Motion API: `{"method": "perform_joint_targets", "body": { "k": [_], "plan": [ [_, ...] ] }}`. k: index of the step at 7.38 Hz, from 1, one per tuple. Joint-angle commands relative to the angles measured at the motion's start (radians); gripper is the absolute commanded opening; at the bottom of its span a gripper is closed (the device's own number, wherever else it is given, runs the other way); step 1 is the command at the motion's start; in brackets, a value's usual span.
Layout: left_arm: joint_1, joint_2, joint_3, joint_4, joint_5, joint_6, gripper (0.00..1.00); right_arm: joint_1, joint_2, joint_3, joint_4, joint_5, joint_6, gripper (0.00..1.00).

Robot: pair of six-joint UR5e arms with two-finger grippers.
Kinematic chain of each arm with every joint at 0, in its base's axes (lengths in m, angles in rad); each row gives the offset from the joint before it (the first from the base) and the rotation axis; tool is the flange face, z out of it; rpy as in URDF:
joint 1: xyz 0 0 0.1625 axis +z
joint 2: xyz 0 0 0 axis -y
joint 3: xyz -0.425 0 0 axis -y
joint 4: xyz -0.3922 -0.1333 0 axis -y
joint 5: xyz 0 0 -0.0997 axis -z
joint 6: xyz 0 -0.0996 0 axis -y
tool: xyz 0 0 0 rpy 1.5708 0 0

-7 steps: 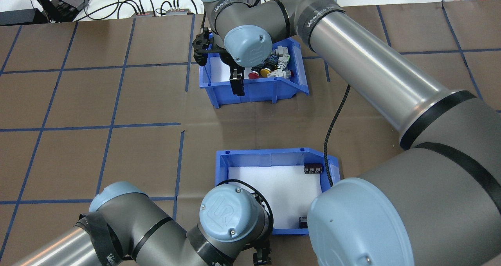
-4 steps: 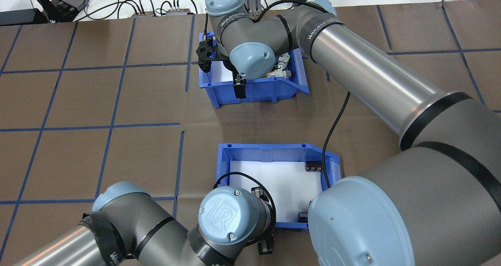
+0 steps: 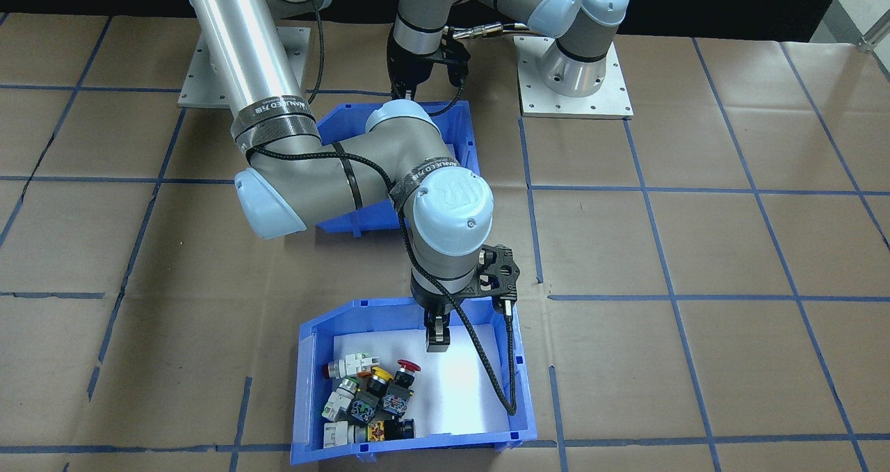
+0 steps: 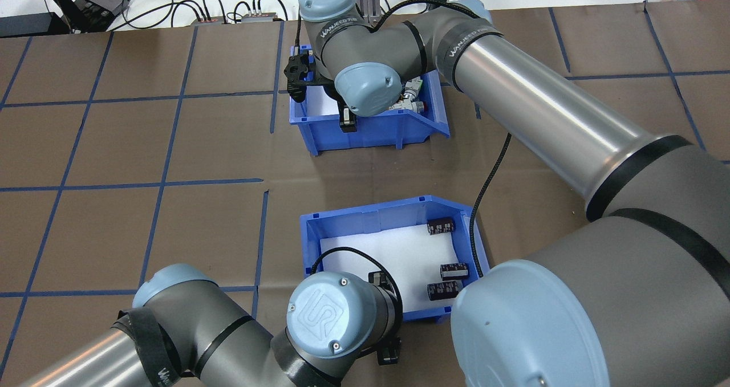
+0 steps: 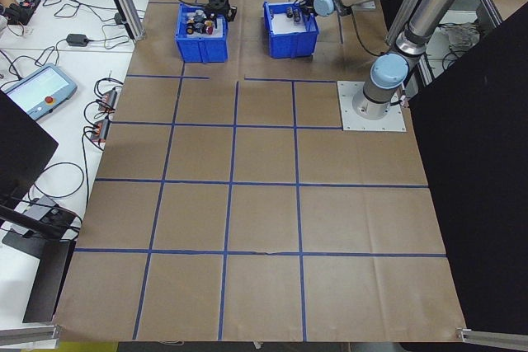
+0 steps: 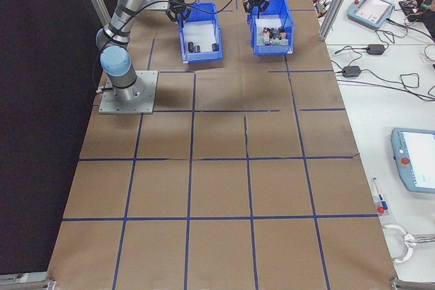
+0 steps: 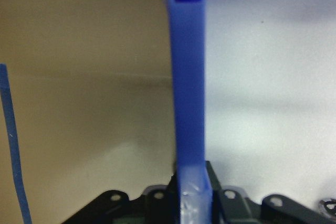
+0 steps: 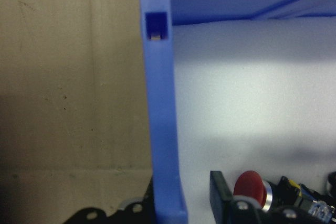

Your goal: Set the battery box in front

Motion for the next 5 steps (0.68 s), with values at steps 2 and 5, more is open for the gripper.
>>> {"method": "perform_joint_targets", "body": {
  "k": [2, 5],
  "plan": [
    [0.000, 0.034, 0.010, 0.005, 0.115, 0.043, 0.00, -0.027, -0.056, -0.007, 0.009, -0.048, -0.008, 0.00],
    [0.015, 0.099, 0.001, -0.004, 0.134, 0.171, 0.00, -0.180, -0.152, 0.020, 0.024, -0.053, -0.097, 0.00]
  ]
}}
